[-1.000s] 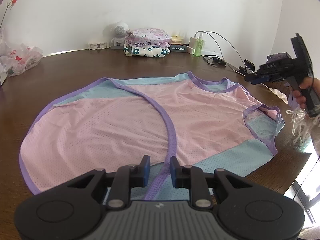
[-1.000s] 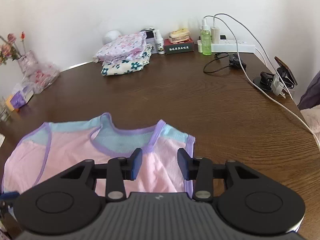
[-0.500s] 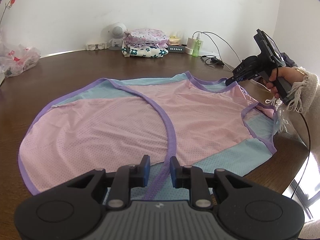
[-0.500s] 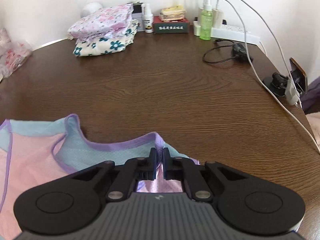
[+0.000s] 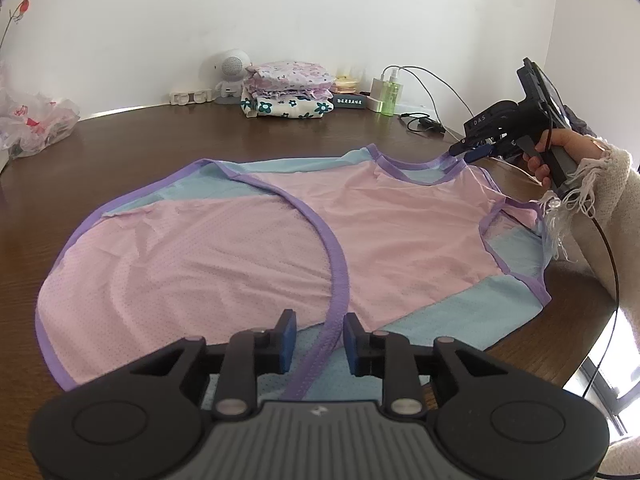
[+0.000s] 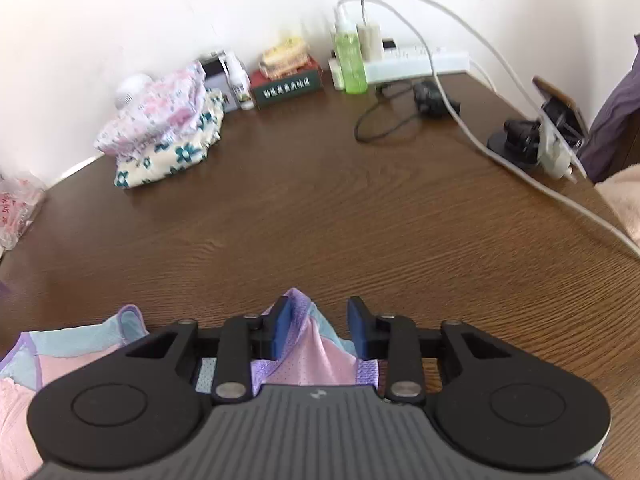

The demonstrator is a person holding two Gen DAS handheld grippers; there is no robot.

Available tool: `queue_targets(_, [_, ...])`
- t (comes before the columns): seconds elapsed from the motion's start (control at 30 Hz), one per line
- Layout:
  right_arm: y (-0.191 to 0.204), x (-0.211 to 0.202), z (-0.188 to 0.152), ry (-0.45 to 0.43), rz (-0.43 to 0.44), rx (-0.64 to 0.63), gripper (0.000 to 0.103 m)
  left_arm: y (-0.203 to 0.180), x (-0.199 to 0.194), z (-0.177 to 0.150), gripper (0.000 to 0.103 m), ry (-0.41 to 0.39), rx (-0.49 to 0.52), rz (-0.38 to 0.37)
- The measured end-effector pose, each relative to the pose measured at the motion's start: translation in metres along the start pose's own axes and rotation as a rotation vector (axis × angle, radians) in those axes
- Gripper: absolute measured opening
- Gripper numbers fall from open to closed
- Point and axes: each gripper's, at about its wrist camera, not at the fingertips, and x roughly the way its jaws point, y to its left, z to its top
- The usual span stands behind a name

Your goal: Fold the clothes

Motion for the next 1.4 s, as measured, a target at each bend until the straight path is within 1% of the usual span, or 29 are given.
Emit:
queue_targets(0.07, [0.004,-0.008,-0.005,-0.006,-0.009,-0.062,0.031,-0.002,0.0,-0.001,0.029,-0.002,0.012,0.002])
queue_targets(0.17, [0.014,-0.014,-0.014,0.004,-0.022,-0.18,0.031,-0.003,0.001,-0.001,0.029,-0.004,0.017,0.005])
queue_targets(0.27, [0.027,-0.008,-0.023,0.033,-0.08,-0.309,0.03,-0.003,0.001,-0.001,0.029,-0.002,0.015,0.004])
queue_targets(0.3, [0.028,-0.006,-0.024,0.037,-0.092,-0.324,0.019,-0.004,0.001,0.0,0.029,-0.001,0.016,0.005])
queue_targets(0.33, [0.03,-0.003,-0.025,0.04,-0.102,-0.337,0.004,-0.004,0.002,0.0,0.029,0.0,0.016,0.006])
queue_targets(0.4, [0.029,-0.001,-0.023,0.04,-0.115,-0.338,0.002,-0.005,0.002,0.0,0.029,0.001,0.019,0.009])
queue_targets(0.5, [0.017,-0.001,-0.013,0.014,-0.088,-0.253,0.002,-0.006,0.003,0.0,0.029,0.002,0.024,0.012])
queue_targets(0.53, [0.013,-0.002,-0.011,0.002,-0.082,-0.233,0.003,-0.006,0.002,0.0,0.029,0.001,0.023,0.012])
queue_targets(0.57, [0.009,-0.002,-0.01,0.009,-0.065,-0.207,0.003,-0.005,0.002,-0.001,0.029,0.0,0.02,0.01])
queue_targets(0.6, [0.004,-0.001,-0.008,0.019,-0.048,-0.18,0.008,-0.005,0.002,-0.001,0.029,-0.001,0.018,0.009])
queue_targets(0.63, [-0.002,-0.003,-0.008,0.03,-0.028,-0.144,0.019,-0.005,0.002,-0.001,0.029,-0.002,0.016,0.009])
queue_targets(0.67, [-0.006,-0.006,-0.009,0.03,-0.024,-0.123,0.028,-0.005,0.002,-0.002,0.029,-0.003,0.015,0.009])
queue_targets(0.7, [-0.008,-0.012,-0.011,0.019,-0.032,-0.121,0.038,-0.004,0.002,-0.002,0.029,-0.004,0.014,0.009])
queue_targets(0.73, [-0.009,-0.019,-0.015,0.003,-0.041,-0.133,0.038,-0.004,0.002,-0.002,0.029,-0.005,0.014,0.008])
queue_targets(0.8, [-0.009,-0.039,-0.028,-0.015,-0.016,-0.171,0.038,-0.004,0.002,-0.002,0.029,-0.005,0.016,0.008])
queue_targets(0.87, [-0.008,-0.06,-0.045,-0.013,0.022,-0.219,0.037,-0.003,0.002,-0.002,0.03,-0.005,0.018,0.008])
queue_targets(0.93, [-0.001,-0.076,-0.066,-0.008,0.038,-0.3,0.037,-0.003,0.002,-0.002,0.03,-0.006,0.02,0.008])
queue_targets(0.97, [0.003,-0.081,-0.076,-0.001,0.033,-0.344,0.036,-0.004,0.002,-0.002,0.031,-0.007,0.021,0.008])
queue_targets(1.07, [0.015,-0.083,-0.098,0.016,-0.008,-0.452,0.029,-0.004,0.002,-0.003,0.031,-0.009,0.023,0.01])
queue_targets(1.1, [0.019,-0.081,-0.104,0.021,-0.031,-0.481,0.019,-0.005,0.002,-0.003,0.032,-0.009,0.023,0.011])
queue_targets(1.13, [0.022,-0.078,-0.109,0.026,-0.055,-0.51,0.001,-0.005,0.002,-0.003,0.032,-0.009,0.021,0.011])
queue_targets(1.17, [0.025,-0.078,-0.114,0.026,-0.076,-0.537,0.001,-0.005,0.002,-0.003,0.032,-0.009,0.019,0.011])
queue_targets(1.23, [0.031,-0.084,-0.122,0.008,-0.088,-0.589,0.001,-0.004,0.002,-0.003,0.032,-0.009,0.014,0.01])
queue_targets(1.33, [0.03,-0.101,-0.126,-0.03,-0.096,-0.614,0.001,-0.005,0.002,-0.002,0.032,-0.009,0.014,0.012])
queue_targets(1.4, [0.026,-0.108,-0.126,-0.049,-0.128,-0.618,0.001,-0.005,0.003,-0.002,0.032,-0.011,0.014,0.014])
